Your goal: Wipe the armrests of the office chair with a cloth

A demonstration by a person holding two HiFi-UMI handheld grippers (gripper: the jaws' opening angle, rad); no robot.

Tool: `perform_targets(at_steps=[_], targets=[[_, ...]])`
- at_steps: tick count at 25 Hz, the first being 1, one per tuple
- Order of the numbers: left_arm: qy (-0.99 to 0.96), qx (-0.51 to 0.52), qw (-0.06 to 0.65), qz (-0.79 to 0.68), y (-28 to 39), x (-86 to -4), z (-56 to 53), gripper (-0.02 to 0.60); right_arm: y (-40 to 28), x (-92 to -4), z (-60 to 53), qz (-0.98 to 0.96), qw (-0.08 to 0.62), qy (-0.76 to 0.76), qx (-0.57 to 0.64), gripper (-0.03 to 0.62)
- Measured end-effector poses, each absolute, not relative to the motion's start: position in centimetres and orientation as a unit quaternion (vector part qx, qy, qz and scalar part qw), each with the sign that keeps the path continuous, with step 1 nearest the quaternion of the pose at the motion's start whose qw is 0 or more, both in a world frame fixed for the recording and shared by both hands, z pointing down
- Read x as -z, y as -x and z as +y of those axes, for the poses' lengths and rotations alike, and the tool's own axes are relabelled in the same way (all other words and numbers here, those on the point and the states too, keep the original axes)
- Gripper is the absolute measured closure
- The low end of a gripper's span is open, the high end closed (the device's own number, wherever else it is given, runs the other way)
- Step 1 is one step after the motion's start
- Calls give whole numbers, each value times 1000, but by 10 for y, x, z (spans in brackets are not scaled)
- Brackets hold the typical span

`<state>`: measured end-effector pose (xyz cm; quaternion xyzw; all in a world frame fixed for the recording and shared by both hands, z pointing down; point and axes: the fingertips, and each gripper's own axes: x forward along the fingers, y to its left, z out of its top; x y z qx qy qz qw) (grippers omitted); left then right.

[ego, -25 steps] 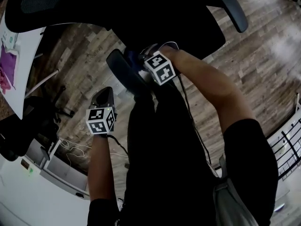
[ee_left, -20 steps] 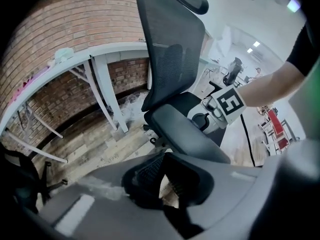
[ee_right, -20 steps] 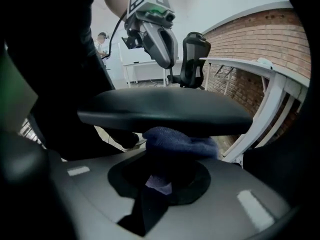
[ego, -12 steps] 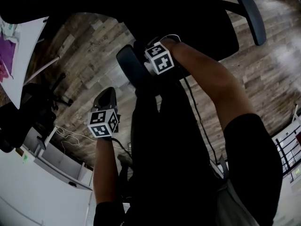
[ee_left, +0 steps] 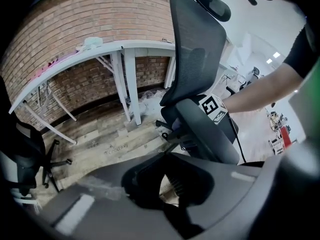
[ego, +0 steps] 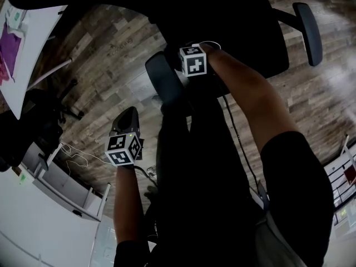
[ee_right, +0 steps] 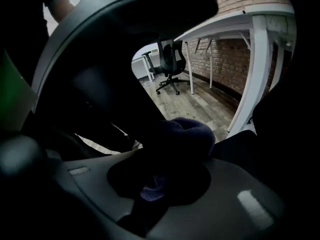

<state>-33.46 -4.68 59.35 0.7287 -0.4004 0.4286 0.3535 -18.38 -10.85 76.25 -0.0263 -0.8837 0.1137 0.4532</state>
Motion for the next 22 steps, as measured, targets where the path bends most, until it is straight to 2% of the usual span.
perform_targets(at_steps=[10, 17, 22], targets=[[-761, -406, 337, -379, 297, -579, -61, 575, 182, -702, -64, -901, 403, -12, -161, 514], [-785, -382, 317, -371, 274, -554, -79, 575, 146, -650, -69, -887, 361, -178, -227, 513], [-787, -356, 319, -390, 285, -537, -88, 575, 133, -601, -64, -885, 325, -254, -216, 513]])
